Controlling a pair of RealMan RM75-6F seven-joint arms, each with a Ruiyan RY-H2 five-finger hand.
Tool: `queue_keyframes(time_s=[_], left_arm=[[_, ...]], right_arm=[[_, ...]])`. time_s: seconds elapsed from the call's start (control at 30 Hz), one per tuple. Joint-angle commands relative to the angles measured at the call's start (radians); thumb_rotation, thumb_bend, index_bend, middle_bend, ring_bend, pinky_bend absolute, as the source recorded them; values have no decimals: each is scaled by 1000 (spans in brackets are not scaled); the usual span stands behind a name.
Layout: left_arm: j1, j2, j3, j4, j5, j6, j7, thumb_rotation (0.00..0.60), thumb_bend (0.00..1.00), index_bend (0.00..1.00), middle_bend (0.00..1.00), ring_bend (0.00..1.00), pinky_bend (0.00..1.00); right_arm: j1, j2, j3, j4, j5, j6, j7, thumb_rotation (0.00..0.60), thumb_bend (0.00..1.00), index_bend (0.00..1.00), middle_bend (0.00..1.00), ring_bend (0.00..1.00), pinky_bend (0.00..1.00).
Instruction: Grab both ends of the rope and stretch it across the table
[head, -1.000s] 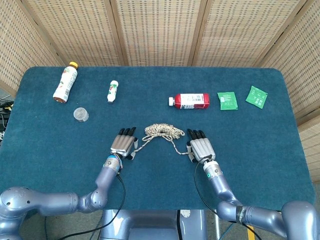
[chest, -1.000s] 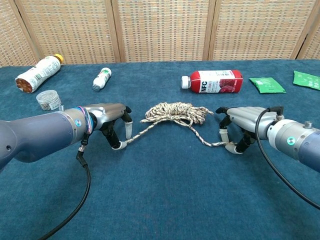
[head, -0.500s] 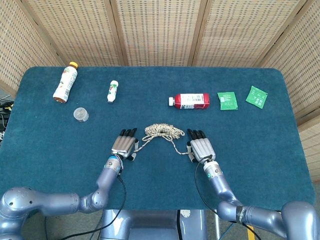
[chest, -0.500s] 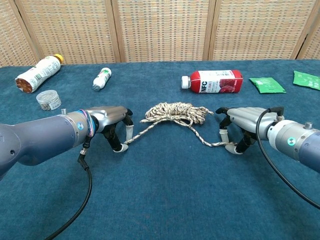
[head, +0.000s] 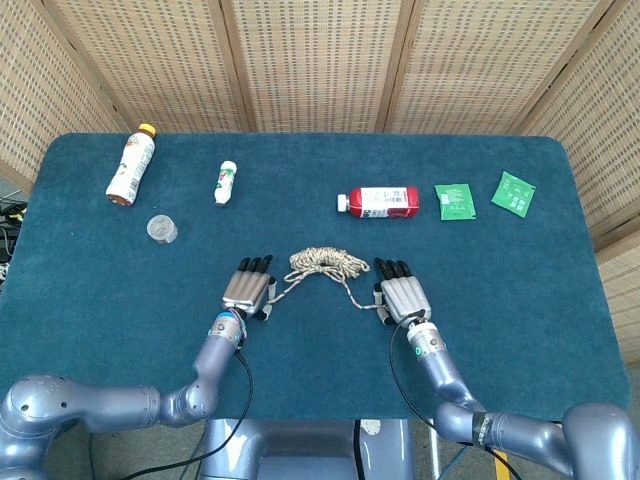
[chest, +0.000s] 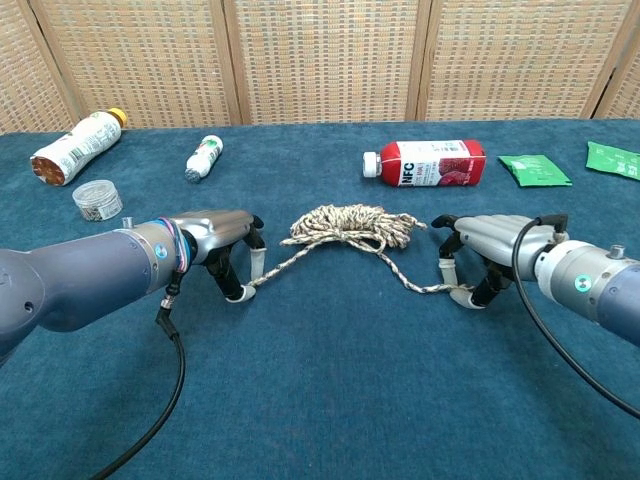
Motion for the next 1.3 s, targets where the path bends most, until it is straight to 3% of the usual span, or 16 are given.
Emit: queue_keyframes(time_s=[0.03, 0.5, 0.83, 1.1, 1.3], left_arm=[[0, -1, -1, 0, 2, 4, 1, 600, 395, 584, 0, 0, 0], [-4, -5, -7, 2, -16, 6, 18, 600, 423, 626, 0, 0, 0], [3, 25, 0, -2, 6, 26, 28, 600, 473, 710, 0, 0, 0], [56, 175, 35, -3, 101, 76, 18, 600, 475, 723, 0, 0, 0], [110, 294, 42, 1, 168, 34, -77, 600, 475, 723, 0, 0, 0]], right_arm=[[1, -1, 0, 1, -1, 0, -1, 600, 498, 709, 10, 0, 0], [2, 6, 6, -17, 2, 5, -10, 600, 498, 709, 11, 0, 0], [1, 17, 11, -21, -5, 16, -7, 600, 498, 713, 16, 0, 0], [-18, 70, 16, -6, -42, 67, -3, 600, 498, 718, 21, 0, 0], [-42, 143, 23, -22, -42, 92, -3, 600, 498, 720, 22, 0, 0]])
